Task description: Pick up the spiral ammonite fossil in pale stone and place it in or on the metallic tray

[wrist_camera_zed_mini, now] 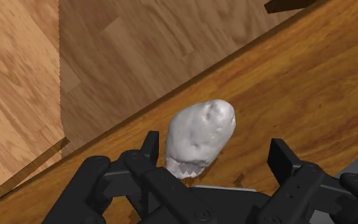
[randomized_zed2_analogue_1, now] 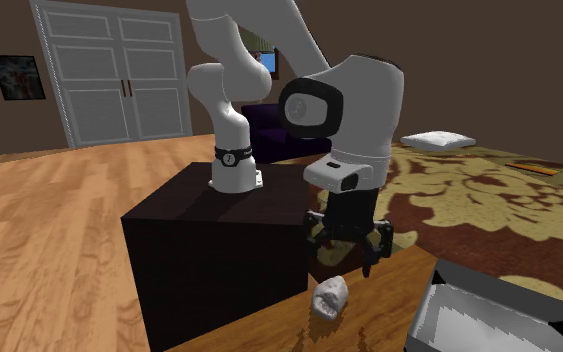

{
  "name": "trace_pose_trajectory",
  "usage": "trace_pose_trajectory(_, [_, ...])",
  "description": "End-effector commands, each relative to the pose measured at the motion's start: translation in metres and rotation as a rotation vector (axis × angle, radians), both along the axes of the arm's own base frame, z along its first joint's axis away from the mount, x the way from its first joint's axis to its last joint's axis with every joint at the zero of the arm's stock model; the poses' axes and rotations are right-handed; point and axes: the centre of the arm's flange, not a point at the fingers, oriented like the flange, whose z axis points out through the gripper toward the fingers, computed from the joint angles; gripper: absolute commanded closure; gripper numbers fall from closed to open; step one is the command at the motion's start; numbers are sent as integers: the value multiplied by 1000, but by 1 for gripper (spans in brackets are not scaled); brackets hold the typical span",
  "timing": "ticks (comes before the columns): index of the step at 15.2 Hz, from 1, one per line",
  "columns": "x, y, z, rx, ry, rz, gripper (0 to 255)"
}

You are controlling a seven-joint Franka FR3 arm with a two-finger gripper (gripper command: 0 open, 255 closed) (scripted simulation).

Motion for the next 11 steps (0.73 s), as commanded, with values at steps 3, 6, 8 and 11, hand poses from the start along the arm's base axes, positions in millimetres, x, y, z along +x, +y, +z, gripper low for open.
trace_pose_trajectory(3, [25, -8, -11, -8, 93, 1, 0])
trace_pose_trajectory(6, [24, -10, -27, -8, 93, 1, 0])
trace_pose_trajectory(8, [23, -11, -41, -8, 93, 1, 0])
trace_pose_trajectory(11, [23, -11, -41, -8, 93, 1, 0])
